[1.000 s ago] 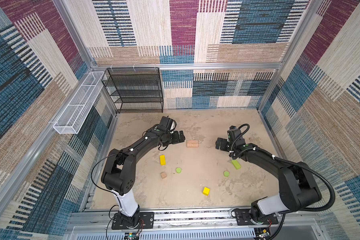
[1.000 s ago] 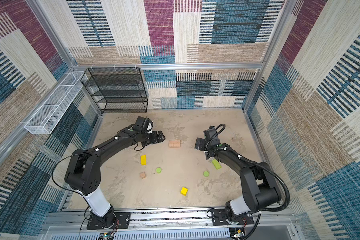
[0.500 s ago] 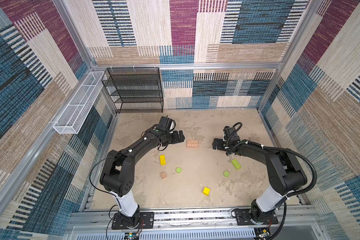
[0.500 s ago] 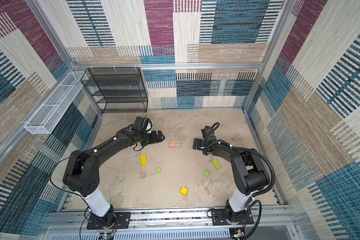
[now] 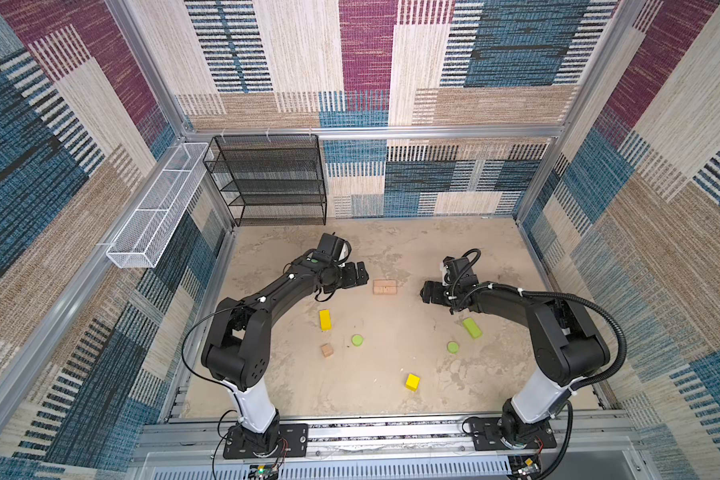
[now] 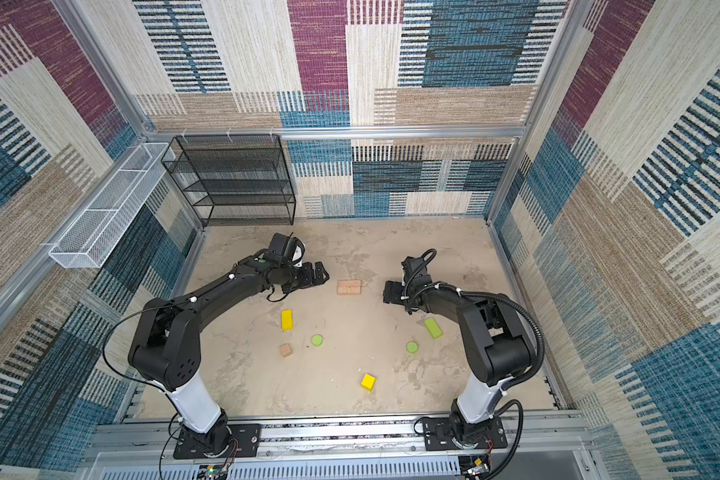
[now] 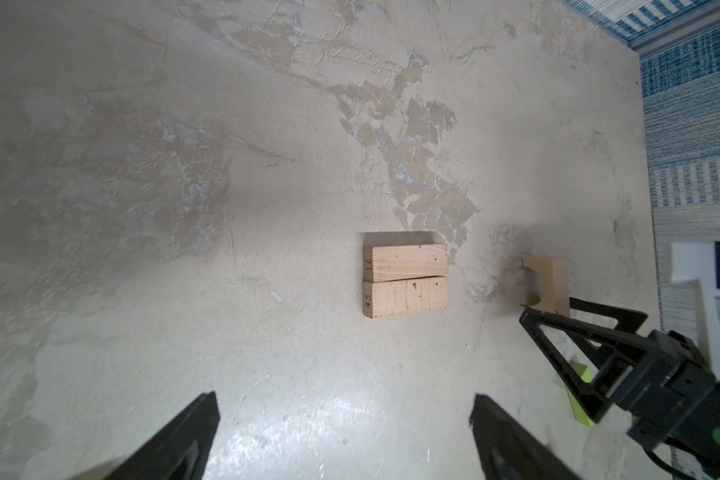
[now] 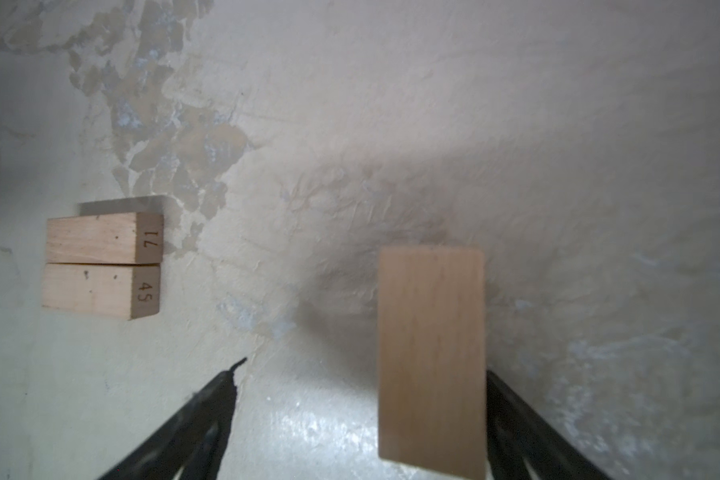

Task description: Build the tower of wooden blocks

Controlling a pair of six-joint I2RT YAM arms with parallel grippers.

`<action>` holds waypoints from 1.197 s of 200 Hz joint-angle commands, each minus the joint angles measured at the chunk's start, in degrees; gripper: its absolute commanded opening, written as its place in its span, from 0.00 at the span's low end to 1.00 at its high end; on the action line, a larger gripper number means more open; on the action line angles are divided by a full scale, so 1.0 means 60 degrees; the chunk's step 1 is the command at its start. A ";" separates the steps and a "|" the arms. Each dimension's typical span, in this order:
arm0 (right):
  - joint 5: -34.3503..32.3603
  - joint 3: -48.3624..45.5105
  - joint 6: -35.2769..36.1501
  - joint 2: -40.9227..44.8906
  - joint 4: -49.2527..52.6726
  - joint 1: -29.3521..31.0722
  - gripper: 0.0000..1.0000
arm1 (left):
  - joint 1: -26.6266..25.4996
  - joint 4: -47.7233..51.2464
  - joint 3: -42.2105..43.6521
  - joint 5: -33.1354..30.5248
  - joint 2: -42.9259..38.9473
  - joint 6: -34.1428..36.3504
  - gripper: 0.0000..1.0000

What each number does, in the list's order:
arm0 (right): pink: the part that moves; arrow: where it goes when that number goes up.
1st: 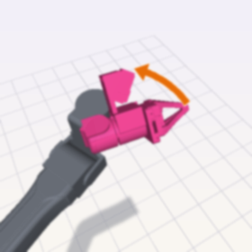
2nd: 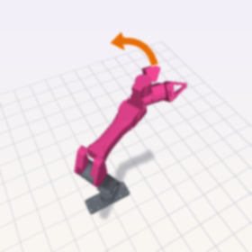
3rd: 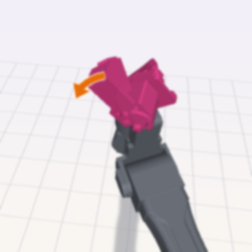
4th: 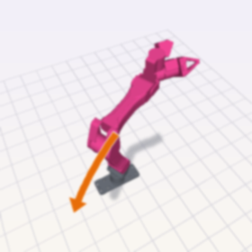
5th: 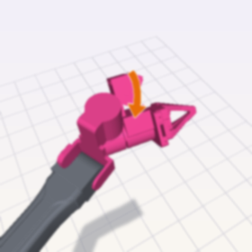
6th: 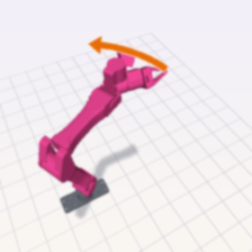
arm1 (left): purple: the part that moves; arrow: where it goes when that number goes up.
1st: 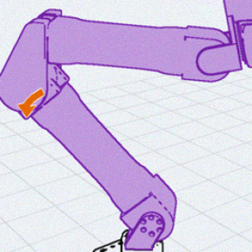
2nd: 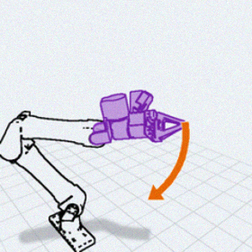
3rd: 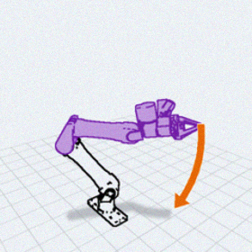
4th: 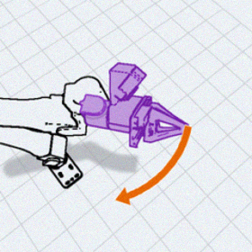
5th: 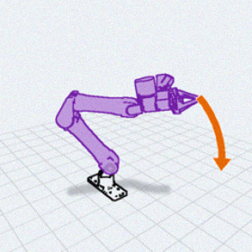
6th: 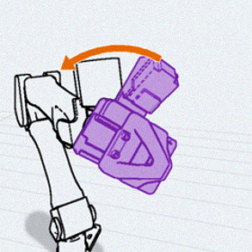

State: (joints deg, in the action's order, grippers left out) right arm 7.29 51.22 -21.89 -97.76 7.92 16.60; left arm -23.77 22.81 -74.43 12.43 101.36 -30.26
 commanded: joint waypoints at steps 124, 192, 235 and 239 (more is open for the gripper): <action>0.0917 0.0519 -0.0857 -0.0705 -0.0789 0.0775 0.84 | 0.0022 -0.0256 -0.0005 0.0244 0.0073 -0.0025 0.99; 0.0947 0.0881 -0.0994 -0.0942 -0.0708 0.0953 0.83 | 0.0048 -0.0312 0.0065 0.0260 -0.0017 -0.0024 0.96; 0.0405 0.0686 -0.0924 0.0003 -0.0155 0.1245 0.82 | 0.0077 -0.0370 0.0114 0.0287 -0.0047 -0.0054 0.95; 0.0338 0.0663 -0.0912 0.0142 -0.0077 0.1261 0.82 | 0.0077 -0.0384 0.0121 0.0301 -0.0041 -0.0054 0.94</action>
State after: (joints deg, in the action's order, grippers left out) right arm 12.14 55.70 -27.16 -100.31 5.37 23.42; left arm -23.40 21.63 -74.02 13.74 101.54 -30.30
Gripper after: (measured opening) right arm 0.824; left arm 0.960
